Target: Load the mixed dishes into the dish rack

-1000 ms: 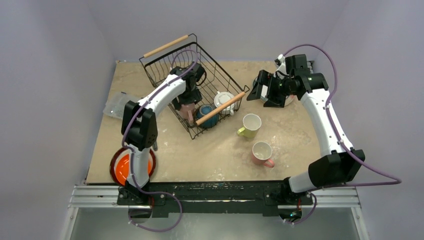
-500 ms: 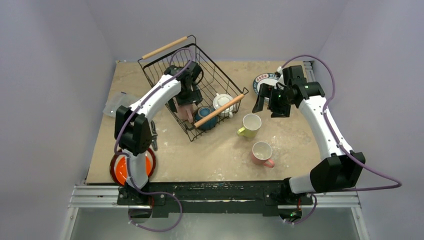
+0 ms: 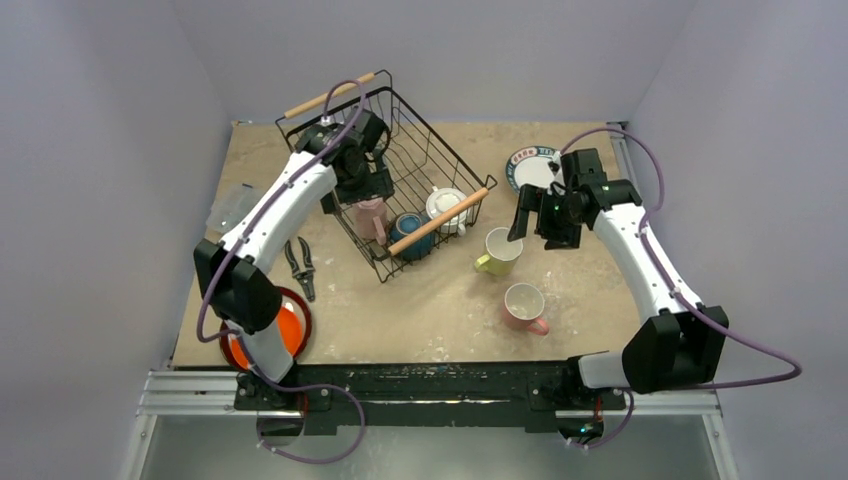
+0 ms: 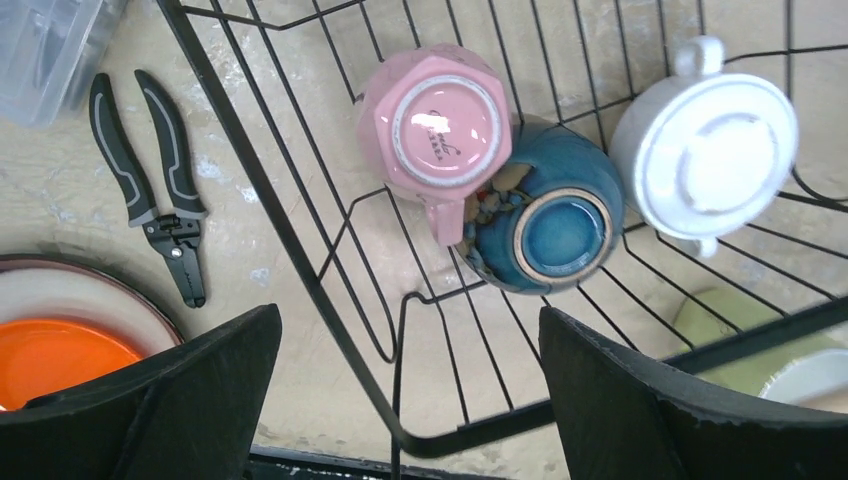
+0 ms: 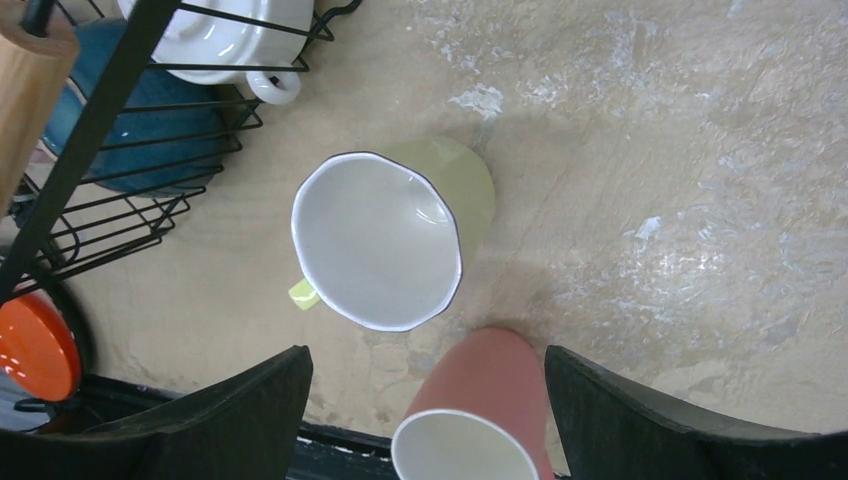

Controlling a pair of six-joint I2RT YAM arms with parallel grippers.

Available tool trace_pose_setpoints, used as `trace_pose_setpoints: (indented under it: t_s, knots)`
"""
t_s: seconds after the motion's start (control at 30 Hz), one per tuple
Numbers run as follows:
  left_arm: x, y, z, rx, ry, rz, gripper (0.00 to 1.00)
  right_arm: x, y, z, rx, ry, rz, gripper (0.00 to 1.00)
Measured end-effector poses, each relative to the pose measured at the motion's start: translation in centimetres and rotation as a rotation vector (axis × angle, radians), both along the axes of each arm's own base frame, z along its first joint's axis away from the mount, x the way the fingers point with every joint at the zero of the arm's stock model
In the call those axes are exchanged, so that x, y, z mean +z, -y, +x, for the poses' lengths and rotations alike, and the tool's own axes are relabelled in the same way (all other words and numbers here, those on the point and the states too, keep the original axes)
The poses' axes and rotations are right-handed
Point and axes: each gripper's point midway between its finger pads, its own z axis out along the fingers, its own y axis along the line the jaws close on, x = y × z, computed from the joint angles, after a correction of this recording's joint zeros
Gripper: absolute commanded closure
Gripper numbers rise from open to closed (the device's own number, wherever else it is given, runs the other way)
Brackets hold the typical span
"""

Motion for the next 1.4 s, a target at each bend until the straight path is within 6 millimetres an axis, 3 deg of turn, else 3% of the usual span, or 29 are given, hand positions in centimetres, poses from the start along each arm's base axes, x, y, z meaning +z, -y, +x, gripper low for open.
trace_pose_setpoints:
  t_s: [0.27, 0.37, 0.53, 0.73, 0.9, 1.03, 1.13, 1.2, 1.27, 1.4]
  knots:
    - [5.3, 1.7, -2.5, -0.125, 0.093, -0.178, 0.02, -2.6, -0.5, -0.1, -0.001, -0.016, -0.043, 0.35]
    - [6.5, 2.9, -5.0, -0.188, 0.100, -0.305, 0.02, -3.7, -1.6, 0.0, 0.015, -0.021, -0.077, 0.42]
    - [6.5, 3.4, -10.6, -0.261, 0.042, -0.444, 0.03, -5.9, -2.8, 0.1, 0.007, -0.022, -0.145, 0.49]
    - [6.3, 4.1, -15.9, -0.289, 0.007, -0.606, 0.04, -7.6, -1.4, 0.7, -0.073, 0.006, -0.217, 0.66]
    - [6.6, 6.5, -17.6, -0.338, -0.006, -0.734, 0.08, -8.5, -1.2, 1.3, -0.103, 0.039, -0.222, 1.00]
    - [6.9, 8.8, -17.1, -0.341, 0.029, -0.828, 0.08, -8.6, -1.4, 1.6, -0.114, 0.061, -0.202, 1.00]
    - [7.3, 9.8, -16.6, -0.309, 0.072, -0.915, 0.08, -8.3, -1.3, 1.0, -0.118, 0.076, -0.193, 1.00]
    - [8.4, 10.4, -16.2, -0.309, 0.106, -0.967, 0.07, -7.0, -1.0, 0.2, -0.120, 0.094, -0.184, 1.00]
    - [10.0, 11.0, -15.8, -0.335, 0.133, -1.000, 0.07, -4.9, -0.8, -0.2, -0.129, 0.148, -0.157, 1.00]
    - [14.1, 12.7, -14.6, -0.415, 0.191, -1.064, 0.07, 2.4, -1.1, -0.3, -0.129, 0.310, -0.040, 1.00]
